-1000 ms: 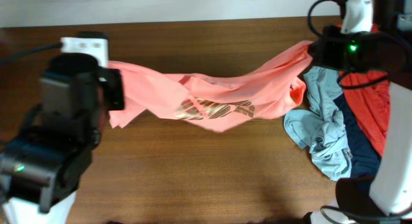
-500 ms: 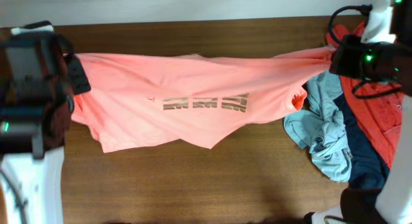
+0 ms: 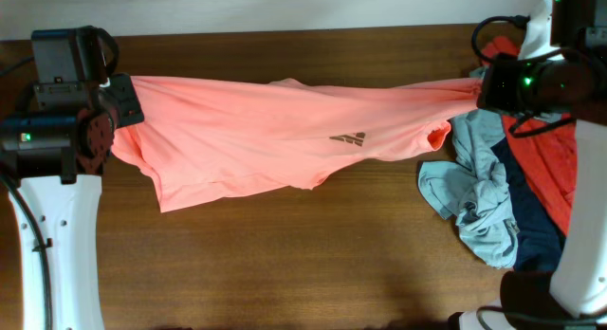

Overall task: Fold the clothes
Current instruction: 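Stretch the shirt between both grippers, pulling apart toward the far edge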

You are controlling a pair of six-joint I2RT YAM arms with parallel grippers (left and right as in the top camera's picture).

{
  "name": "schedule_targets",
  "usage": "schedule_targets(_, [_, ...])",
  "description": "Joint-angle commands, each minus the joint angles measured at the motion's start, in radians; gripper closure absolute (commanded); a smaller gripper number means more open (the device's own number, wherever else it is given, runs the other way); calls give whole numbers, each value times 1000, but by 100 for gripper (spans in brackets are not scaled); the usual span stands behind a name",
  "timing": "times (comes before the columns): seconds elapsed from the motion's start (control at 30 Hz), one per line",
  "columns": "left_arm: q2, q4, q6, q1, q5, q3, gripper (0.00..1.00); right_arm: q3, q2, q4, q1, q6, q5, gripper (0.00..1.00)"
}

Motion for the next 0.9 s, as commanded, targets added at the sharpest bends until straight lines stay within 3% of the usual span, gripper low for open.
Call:
schedule_targets(0.0, [-61,-8,-8,10,0,17,99,3,-86,-6,-10,-8,10,95])
schedule_targets(0.27, [-70,-9,-8,10,47,17,99,3,-124,-6,-8,-11,8,96])
schedule_targets(0.5, [-88,-179,-9,10,69,17,99,3,-192,-6,-8,-36,-21,96])
schedule_targets(0.67, [-95,-190,-9,10,59,17,99,3,-195,-6,-8,-36,-17,96])
schedule_targets(0.77, [-94,-122,-9,10,60,17,99,3,-184,7,-8,-36,19,96])
schedule_targets(0.87, [-66,57,-9,10,60,16,99,2,-134,62,-8,-42,62,96])
